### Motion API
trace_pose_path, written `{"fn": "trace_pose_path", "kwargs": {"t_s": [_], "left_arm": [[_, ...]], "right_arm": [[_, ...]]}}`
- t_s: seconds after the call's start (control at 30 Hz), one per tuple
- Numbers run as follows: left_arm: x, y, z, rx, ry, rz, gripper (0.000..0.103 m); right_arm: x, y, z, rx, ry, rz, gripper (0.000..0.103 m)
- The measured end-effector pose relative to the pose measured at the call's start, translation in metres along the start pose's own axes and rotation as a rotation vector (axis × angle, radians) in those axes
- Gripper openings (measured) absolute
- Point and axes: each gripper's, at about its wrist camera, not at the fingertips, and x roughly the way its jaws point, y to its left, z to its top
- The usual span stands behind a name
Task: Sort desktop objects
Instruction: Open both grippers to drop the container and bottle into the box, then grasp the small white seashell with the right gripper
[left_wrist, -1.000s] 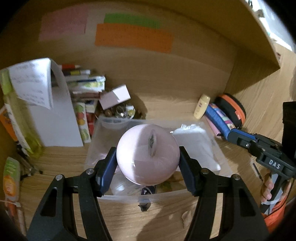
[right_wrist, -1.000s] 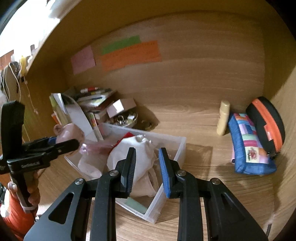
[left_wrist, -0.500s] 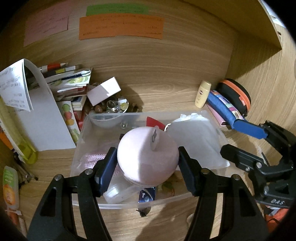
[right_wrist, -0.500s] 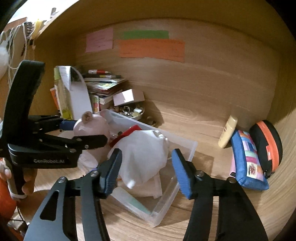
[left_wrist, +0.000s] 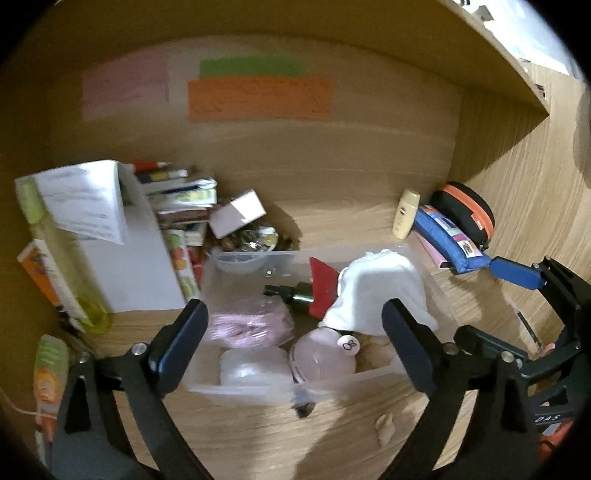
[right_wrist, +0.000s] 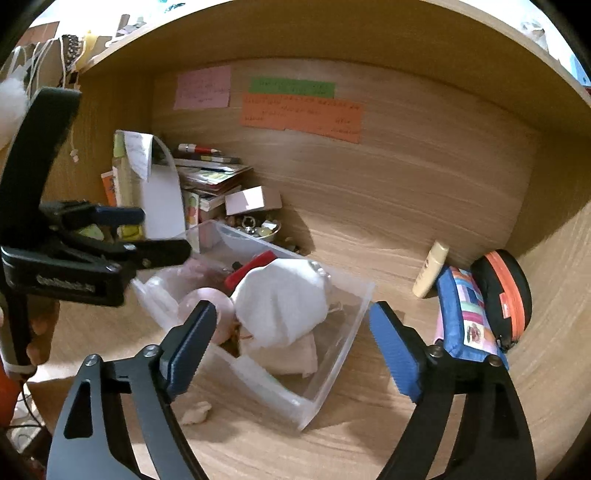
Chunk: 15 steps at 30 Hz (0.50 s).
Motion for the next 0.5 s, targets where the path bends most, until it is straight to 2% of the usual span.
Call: {"fn": "trace_pose_path", "kwargs": {"t_s": [0.07, 0.23, 0.5], "left_arm": [[-0.009, 0.004, -0.004, 0.001, -0.002, 0.030, 0.101], [-0.024, 0.014, -0.018, 0.009, 0.000, 0.084, 0.102], [-0.034, 0.037, -0.049, -0.014, 0.040, 0.143, 0.102]], "right_arm": [[-0.004, 0.005, -0.002, 0.002, 0.006, 0.003, 0.089], [-0.011, 0.020, -0.012, 0.015, 0.026, 0.026, 0.089], [-0.001, 0.043, -0.037, 0.033, 0.123, 0.089, 0.089]]}}
